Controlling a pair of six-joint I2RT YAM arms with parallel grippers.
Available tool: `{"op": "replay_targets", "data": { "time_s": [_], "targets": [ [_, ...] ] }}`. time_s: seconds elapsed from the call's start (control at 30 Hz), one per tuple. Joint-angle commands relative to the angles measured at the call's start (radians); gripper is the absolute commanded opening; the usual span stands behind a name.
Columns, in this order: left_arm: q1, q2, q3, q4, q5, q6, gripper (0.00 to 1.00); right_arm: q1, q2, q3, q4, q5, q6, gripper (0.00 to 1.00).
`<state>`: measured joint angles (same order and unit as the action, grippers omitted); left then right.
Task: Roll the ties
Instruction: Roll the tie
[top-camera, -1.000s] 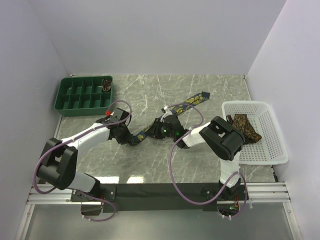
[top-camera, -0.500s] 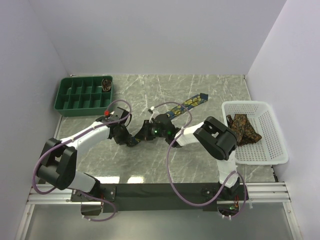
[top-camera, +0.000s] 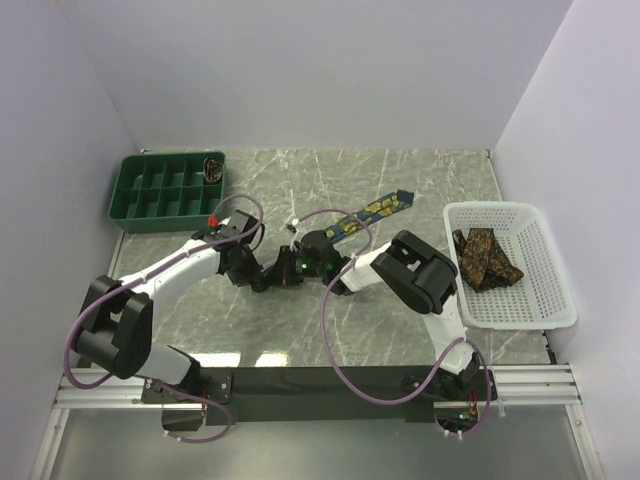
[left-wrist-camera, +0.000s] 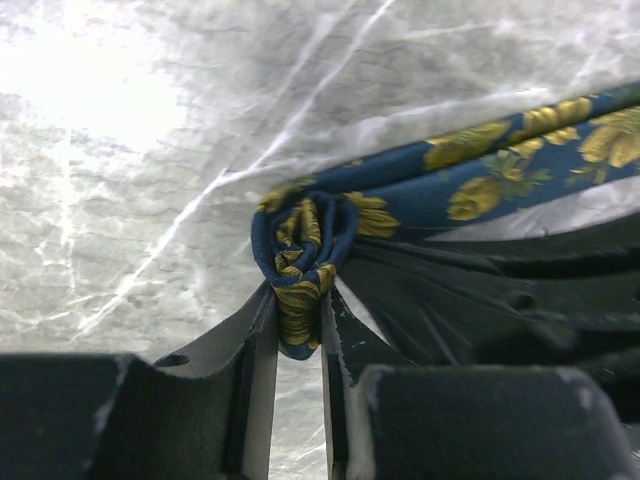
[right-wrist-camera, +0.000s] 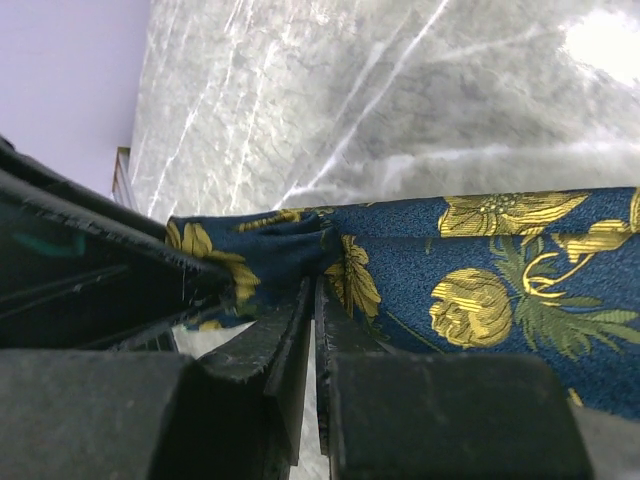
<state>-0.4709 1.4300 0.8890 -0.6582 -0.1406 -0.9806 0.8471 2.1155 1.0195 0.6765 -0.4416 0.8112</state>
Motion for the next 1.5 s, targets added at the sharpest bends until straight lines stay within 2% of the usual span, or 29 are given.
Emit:
{"op": "replay_targets", "data": {
  "time_s": [0.0,0.33,0.57,0.83,0.97,1.17,1.33,1.47],
  "targets": [
    [-0.029,0.018,0.054,0.040,0.033,-0.007,0.01,0.032,0.047,0.031,-0.035,-0.025,-0.003,0.12],
    [-0.046,0.063,0.062,0.075,0.049,-0.026,0.02,0.032,0.060,0.039,-0.028,-0.031,0.009,0.13],
    [-0.046,0.153,0.082,0.088,0.038,-0.023,0.01,0.029,0.014,0.004,-0.041,0.018,-0.030,0.28],
    [-0.044,0.208,0.111,0.081,0.022,-0.004,0.01,-0.002,-0.072,-0.088,0.017,0.102,-0.034,0.29],
    [-0.043,0.218,0.125,0.078,0.022,-0.001,0.01,-0.013,-0.092,-0.114,0.046,0.139,-0.033,0.27],
    [-0.044,0.205,0.139,0.072,0.027,-0.001,0.01,-0.013,-0.032,-0.059,0.063,0.061,-0.032,0.15],
    [-0.044,0.202,0.160,0.062,0.030,0.002,0.01,-0.010,-0.009,-0.039,0.044,0.044,-0.035,0.09],
    [-0.044,0.184,0.151,0.048,0.021,0.008,0.01,-0.040,-0.106,-0.104,0.037,0.099,-0.044,0.07]
  ]
}}
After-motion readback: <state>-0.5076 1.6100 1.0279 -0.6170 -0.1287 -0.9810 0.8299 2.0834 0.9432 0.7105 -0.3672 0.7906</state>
